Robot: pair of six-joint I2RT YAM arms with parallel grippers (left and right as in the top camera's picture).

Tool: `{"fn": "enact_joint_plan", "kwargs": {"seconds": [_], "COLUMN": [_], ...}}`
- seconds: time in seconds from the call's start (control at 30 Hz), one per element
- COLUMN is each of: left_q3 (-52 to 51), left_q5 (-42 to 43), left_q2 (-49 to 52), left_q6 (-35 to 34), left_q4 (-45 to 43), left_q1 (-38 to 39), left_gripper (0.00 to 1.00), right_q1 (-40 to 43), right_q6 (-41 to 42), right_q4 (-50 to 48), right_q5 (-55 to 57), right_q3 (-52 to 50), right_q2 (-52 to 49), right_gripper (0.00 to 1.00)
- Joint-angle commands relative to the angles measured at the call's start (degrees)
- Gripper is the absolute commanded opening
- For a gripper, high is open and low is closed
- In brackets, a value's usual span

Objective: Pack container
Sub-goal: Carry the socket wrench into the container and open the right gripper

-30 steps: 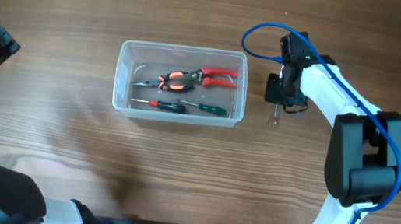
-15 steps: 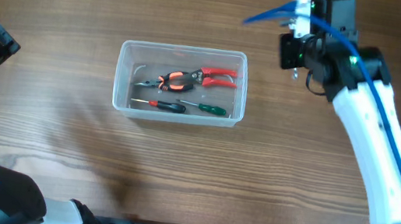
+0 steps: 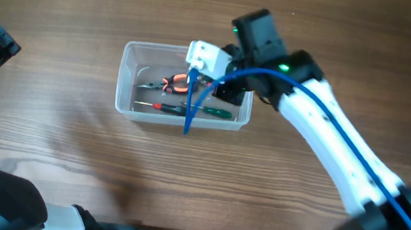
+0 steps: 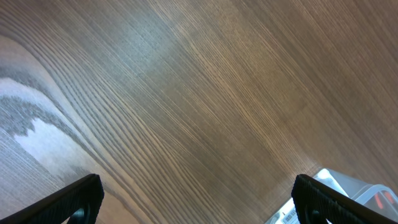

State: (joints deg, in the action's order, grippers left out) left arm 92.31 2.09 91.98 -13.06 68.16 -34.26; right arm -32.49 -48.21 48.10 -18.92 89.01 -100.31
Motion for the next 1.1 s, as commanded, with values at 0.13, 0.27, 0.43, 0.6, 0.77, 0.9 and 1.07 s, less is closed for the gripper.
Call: {"fn": "enact_joint_plan", "kwargs": {"seconds": [0.13,0.27,0.43,0.6,0.77,0.9,1.07], "left_q3": [0.37,0.37,0.37,0.37,0.37,0.37,0.37], "left_q5": [0.92,0.90,0.90,0.92,0.90,0.90,0.90], "left_q2": [0.11,0.11,0.11,0.11,0.11,0.13,0.11], "left_q6": [-0.92,-0.92,-0.92,-0.92,-0.92,-0.92,-0.92], "left_q4": [0.02,0.02,0.00,0.02,0.02,0.02,0.02], "left_q1": [-0.26,-0.26,-0.26,-0.26,-0.26,-0.26,-0.26], "left_gripper": [1.00,1.00,1.00,1.00,1.00,1.00,1.00], "right_q1": [-0.02,-0.02,-0.02,-0.09,-0.09,-0.09,-0.09], "right_q6": [-5.62,-5.60,-3.63,4.72,22.67,38.36,50.40], "right_q4": [-0.50,-0.96,-3.54,-5.14,-0.98,5.66,5.97], "right_q5": [-1.73,-1.73,-1.42,2.58,8.90,10.47,14.25], "right_q3": [-0.66,-0.66,-0.63,0.22,6.45,16.04,20.72], "right_q2": [-14.67,-18.03,-18.53,-17.97,-13.81,-8.44,-0.79], "right_gripper": [0.04,0.04,0.42,0.53,0.53,0.39,0.36]}}
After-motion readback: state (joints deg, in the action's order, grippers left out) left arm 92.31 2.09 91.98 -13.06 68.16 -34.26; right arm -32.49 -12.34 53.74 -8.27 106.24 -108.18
